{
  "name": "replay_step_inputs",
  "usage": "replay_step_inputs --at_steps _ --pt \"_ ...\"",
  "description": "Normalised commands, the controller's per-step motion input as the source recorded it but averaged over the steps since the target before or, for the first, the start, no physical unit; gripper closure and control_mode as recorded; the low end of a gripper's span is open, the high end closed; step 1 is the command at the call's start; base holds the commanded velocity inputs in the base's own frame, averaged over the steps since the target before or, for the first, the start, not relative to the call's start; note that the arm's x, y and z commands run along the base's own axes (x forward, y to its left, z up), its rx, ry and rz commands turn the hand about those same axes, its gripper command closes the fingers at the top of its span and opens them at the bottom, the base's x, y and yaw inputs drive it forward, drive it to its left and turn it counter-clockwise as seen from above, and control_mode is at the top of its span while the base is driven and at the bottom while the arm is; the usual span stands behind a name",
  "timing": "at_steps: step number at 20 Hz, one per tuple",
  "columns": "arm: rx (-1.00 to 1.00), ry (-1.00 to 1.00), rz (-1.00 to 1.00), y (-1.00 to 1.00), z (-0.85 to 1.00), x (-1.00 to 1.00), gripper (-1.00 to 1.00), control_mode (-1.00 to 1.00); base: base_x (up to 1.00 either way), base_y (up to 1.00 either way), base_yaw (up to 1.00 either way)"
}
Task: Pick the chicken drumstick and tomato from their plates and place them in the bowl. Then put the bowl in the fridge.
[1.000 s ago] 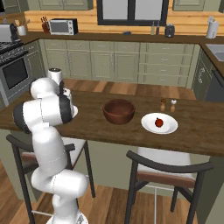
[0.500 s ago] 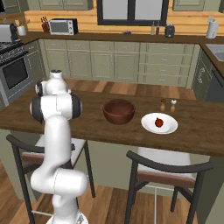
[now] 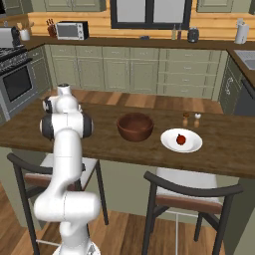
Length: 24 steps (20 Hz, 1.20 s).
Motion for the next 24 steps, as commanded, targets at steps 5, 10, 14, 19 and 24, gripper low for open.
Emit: replay_step_inputs --at_steps 5,10,14,19,24 --pt "0.0 0.03 0.0 0.0 -0.36 0.02 -1.0 -1.0 0.0 0.0 0.0" --pt "0.0 0.01 0.0 -0.2 -0.27 -0.27 -1.0 -1.0 0.0 0.0 0.0" --pt "0.0 0.0 0.0 -0.04 -0.16 -0.48 -1.0 -1.0 0.0 0.0 0.0" --pt "0.0 0.0 0.0 -0.01 -0.11 -0.41 -1.0 -1.0 0.0 0.0 0.0" --pt "0.0 0.0 0.0 -0.34 -0.07 0.0 -1.0 -1.0 0.0 0.0 0.0"
